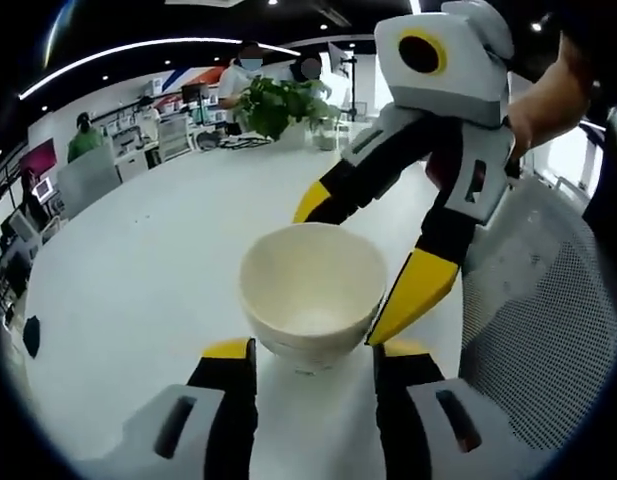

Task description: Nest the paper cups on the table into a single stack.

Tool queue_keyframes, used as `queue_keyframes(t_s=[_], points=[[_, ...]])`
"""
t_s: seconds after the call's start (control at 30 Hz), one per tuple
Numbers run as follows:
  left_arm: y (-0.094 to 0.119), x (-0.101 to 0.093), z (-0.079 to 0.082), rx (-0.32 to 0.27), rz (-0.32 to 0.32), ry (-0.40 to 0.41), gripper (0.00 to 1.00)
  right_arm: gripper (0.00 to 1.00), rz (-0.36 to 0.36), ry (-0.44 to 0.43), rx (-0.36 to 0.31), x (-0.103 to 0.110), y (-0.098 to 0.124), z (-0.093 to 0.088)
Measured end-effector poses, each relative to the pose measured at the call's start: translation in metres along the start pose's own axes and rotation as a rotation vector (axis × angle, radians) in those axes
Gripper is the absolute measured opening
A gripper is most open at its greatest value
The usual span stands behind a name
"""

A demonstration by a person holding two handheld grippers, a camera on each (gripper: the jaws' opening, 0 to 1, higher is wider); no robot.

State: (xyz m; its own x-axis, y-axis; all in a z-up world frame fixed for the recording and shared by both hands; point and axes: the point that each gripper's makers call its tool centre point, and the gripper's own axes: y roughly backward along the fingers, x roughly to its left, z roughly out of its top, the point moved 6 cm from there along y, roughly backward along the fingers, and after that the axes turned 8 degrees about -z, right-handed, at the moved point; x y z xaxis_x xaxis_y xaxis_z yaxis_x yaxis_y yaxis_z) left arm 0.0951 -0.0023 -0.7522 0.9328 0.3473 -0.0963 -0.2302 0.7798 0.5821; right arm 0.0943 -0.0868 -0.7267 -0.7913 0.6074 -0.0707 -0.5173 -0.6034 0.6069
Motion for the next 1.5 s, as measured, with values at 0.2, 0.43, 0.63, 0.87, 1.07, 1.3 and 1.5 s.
queue_keyframes(t_s=[0.2,0.43,0.63,0.87,1.07,1.3,1.5], points=[[-0.005,0.004,0.001,0.014,-0.013,-0.013,0.41,0.45,0.002,-0.011,0.002,-0.002,-0.001,0.0],[-0.006,0.012,0.008,0.025,-0.017,-0.033,0.38,0.45,-0.005,-0.013,-0.008,-0.011,0.001,0.004],[-0.009,0.021,0.016,0.026,-0.018,-0.046,0.38,0.45,-0.009,-0.013,-0.018,-0.021,-0.001,0.007],[-0.015,0.034,0.024,0.035,-0.019,-0.061,0.38,0.45,-0.023,-0.015,-0.024,-0.036,-0.006,0.011],[-0.02,0.048,0.03,0.038,-0.016,-0.07,0.38,0.45,-0.035,-0.023,-0.03,-0.051,-0.013,0.014],[-0.025,0.057,0.036,0.043,-0.02,-0.07,0.38,0.44,-0.042,-0.035,-0.028,-0.063,-0.022,0.015],[-0.03,0.066,0.038,0.058,-0.028,-0.063,0.38,0.44,-0.05,-0.063,-0.02,-0.072,-0.028,0.016]])
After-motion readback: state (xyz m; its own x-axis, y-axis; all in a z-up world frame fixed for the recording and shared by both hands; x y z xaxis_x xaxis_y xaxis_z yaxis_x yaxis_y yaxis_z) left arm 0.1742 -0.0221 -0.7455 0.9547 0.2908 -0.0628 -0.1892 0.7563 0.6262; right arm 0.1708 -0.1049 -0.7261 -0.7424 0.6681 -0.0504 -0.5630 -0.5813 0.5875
